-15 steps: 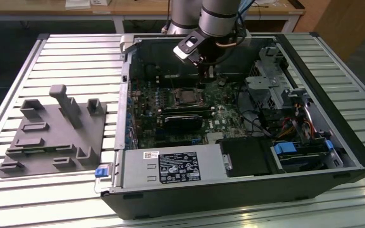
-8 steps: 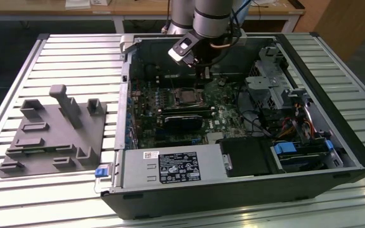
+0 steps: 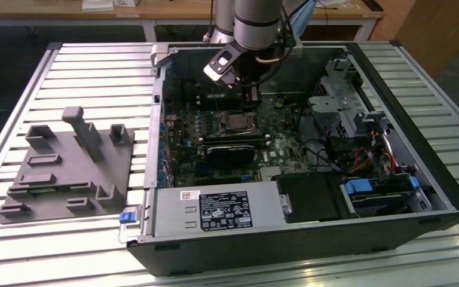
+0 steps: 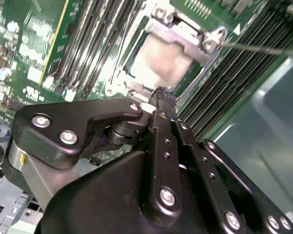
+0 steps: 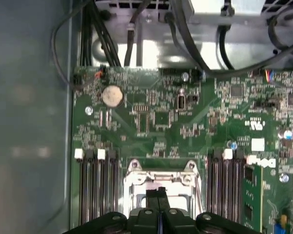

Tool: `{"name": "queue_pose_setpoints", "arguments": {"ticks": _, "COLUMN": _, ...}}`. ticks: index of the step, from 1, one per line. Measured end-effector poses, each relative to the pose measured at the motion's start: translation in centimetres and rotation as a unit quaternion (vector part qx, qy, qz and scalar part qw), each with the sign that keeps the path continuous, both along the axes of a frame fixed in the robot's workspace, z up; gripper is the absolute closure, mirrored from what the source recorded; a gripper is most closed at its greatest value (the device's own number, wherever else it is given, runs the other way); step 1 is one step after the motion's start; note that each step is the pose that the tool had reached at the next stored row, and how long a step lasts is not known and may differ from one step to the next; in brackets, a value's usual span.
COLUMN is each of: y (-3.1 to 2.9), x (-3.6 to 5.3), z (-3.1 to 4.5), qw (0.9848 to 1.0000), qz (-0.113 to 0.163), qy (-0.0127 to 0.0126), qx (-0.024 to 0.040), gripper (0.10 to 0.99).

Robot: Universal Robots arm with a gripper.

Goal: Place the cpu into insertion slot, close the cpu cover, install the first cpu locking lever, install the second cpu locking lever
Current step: 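Close the cpu cover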

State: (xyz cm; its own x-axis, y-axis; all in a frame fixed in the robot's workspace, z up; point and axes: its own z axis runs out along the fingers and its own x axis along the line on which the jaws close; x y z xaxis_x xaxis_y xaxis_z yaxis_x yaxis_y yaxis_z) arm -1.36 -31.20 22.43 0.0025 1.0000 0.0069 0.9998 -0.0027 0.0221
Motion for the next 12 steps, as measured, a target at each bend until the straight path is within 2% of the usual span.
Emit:
{"name": "queue_pose_setpoints", "arguments": {"ticks": 3, "y": -0.16, "x": -0.64, "z": -0.07, "qw": 1.0000, "qz": 0.000, "qy": -0.0005, "qx": 0.0019, "gripper": 0.980}}
{"name": "queue_pose_setpoints", "arguments": {"ticks": 12, "y": -0.51, "x": -1.81, "z": -0.54, "qw": 1.0000, "qz": 0.000, "qy": -0.0004, "qx": 0.0018, "gripper": 0.980}}
